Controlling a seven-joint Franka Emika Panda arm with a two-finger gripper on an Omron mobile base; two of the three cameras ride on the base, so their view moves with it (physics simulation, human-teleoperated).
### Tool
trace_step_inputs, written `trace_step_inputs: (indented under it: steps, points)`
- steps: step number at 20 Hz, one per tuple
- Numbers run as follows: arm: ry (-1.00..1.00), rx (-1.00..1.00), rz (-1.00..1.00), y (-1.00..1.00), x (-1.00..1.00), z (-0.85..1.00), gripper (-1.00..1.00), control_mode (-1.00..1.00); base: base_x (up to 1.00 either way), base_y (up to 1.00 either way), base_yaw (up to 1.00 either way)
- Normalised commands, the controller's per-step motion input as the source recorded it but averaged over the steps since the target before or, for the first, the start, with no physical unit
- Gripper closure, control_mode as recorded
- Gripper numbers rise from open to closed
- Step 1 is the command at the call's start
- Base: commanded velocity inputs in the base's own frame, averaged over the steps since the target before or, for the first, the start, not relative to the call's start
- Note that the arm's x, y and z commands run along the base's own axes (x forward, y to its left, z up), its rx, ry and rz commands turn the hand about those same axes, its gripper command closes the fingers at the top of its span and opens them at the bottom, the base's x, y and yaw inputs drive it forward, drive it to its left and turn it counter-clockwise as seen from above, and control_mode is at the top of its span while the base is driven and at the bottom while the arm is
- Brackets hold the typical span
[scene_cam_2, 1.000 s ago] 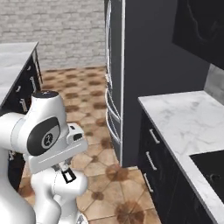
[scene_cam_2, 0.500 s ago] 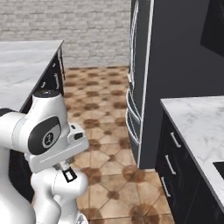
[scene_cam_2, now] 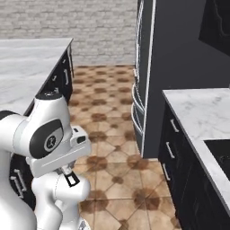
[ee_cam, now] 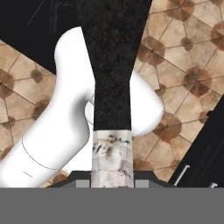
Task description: Pick up the pan with the steak in it and place it on the dining table. Then place the steak on the plate.
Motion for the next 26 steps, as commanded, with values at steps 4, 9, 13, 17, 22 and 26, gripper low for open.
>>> trace_step_inputs:
  steps: [4, 9, 13, 17, 22, 26]
  points:
    - [0.0, 0.0, 0.0, 0.0, 0.0, 0.0, 1.0, 1.0, -0.74, 0.06, 0.08]
    - [0.0, 0.0, 0.0, 0.0, 0.0, 0.0, 1.0, 1.0, -0.75, 0.06, 0.07]
    - [0.0, 0.0, 0.0, 0.0, 0.0, 0.0, 1.0, 1.0, -0.79, 0.03, 0.07]
    - [0.0, 0.0, 0.0, 0.0, 0.0, 0.0, 1.0, 1.0, -0.8, 0.0, 0.07]
    - [0.0, 0.0, 0.0, 0.0, 0.0, 0.0, 1.0, 1.0, -0.5, 0.36, 0.1]
    - [0.0, 0.0, 0.0, 0.0, 0.0, 0.0, 1.0, 1.0, -0.41, 0.81, 0.08]
